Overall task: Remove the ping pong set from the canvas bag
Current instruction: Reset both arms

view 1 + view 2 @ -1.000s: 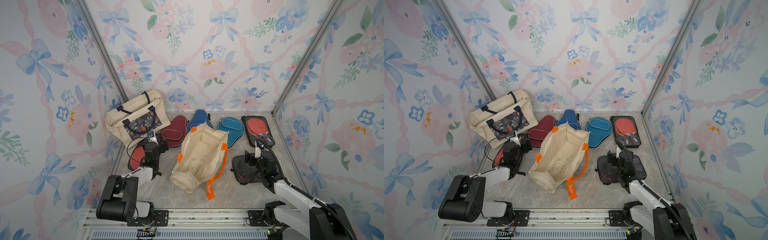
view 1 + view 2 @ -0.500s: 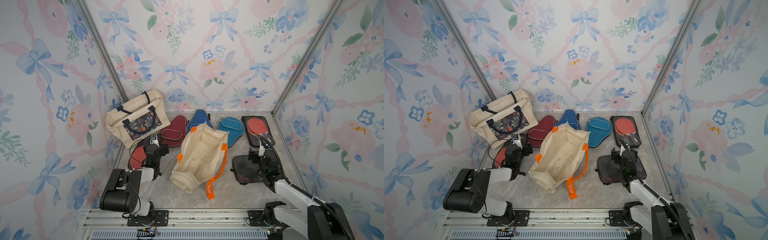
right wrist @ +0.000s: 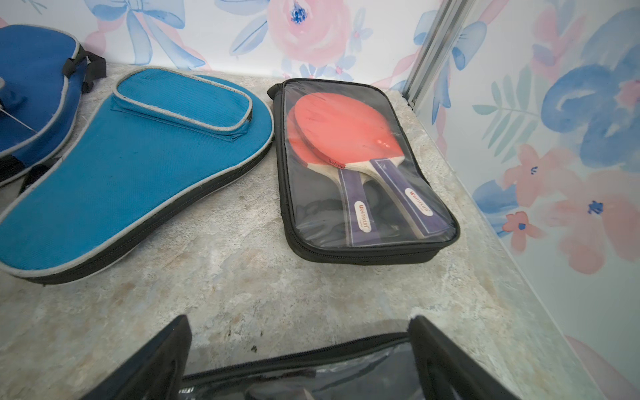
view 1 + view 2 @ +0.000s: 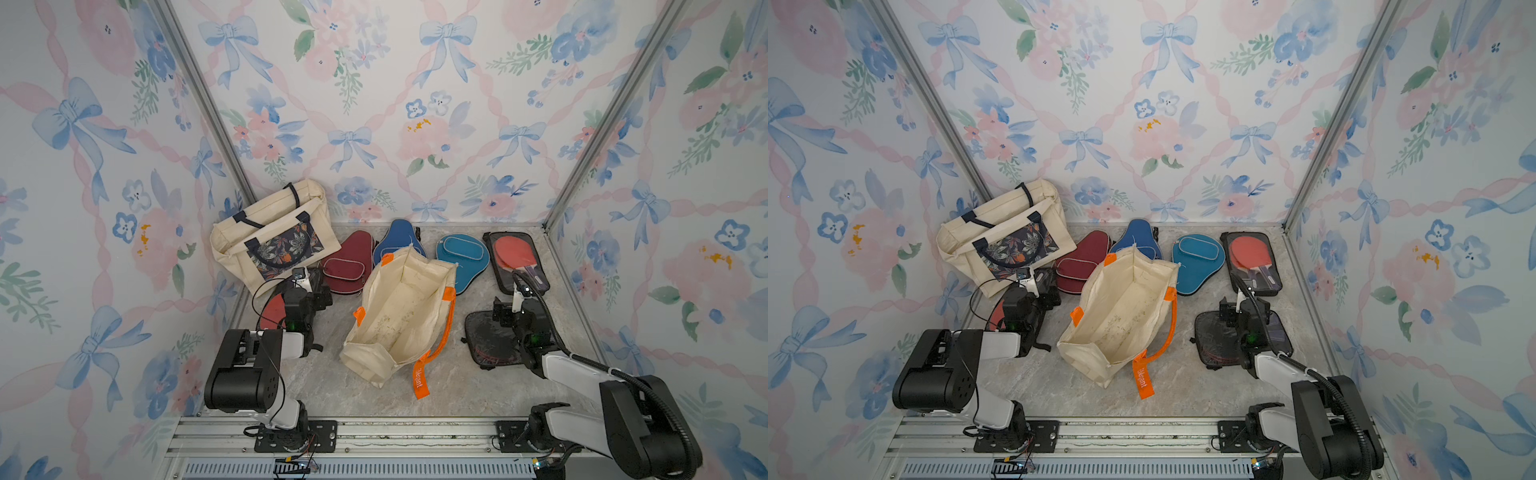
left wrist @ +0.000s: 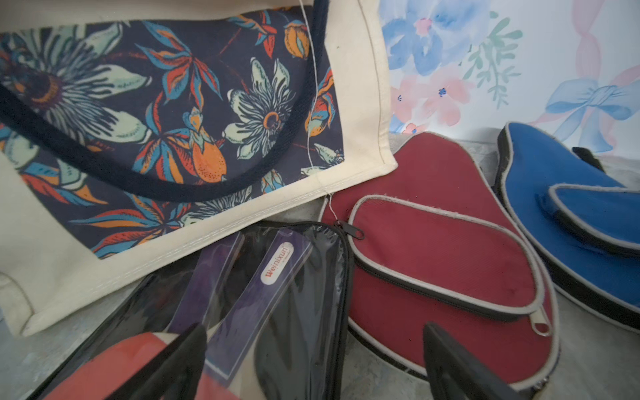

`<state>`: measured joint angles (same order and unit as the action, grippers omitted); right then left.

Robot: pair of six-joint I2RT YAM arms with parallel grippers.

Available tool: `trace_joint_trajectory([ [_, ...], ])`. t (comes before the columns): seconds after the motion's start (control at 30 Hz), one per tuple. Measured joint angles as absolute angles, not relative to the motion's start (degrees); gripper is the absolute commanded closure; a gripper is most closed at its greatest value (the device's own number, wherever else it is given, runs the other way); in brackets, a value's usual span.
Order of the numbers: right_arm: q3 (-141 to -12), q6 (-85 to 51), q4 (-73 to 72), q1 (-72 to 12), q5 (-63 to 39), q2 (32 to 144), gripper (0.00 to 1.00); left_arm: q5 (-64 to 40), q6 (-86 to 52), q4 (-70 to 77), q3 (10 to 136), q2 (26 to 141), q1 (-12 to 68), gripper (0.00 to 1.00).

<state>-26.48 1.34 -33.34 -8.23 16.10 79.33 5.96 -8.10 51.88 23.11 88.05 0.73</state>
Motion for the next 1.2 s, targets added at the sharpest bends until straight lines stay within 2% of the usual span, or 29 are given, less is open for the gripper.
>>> trace_joint_trajectory([
  [0.3, -27.44, 1.39, -33.32, -7.97, 14.98, 80.86, 0.03, 4.82, -6.92, 55.2, 22.2, 88.05, 2.2, 0.02],
  [0.7, -25.28, 0.23, -43.27, -3.81, 10.44, 85.43, 0.03, 5.48, -6.11, 58.41, 19.51, 87.92, 2.98, 0.02],
  [0.93, -22.52, 0.23, -48.47, -3.84, 10.24, 87.02, 0.03, 10.07, -4.62, 68.95, 11.99, 88.05, 6.63, 0.02],
  [1.2, -22.52, 0.23, -50.0, -3.84, 9.78, 87.02, 0.03, 13.06, -4.43, 73.71, 11.33, 88.25, 7.07, 0.02],
])
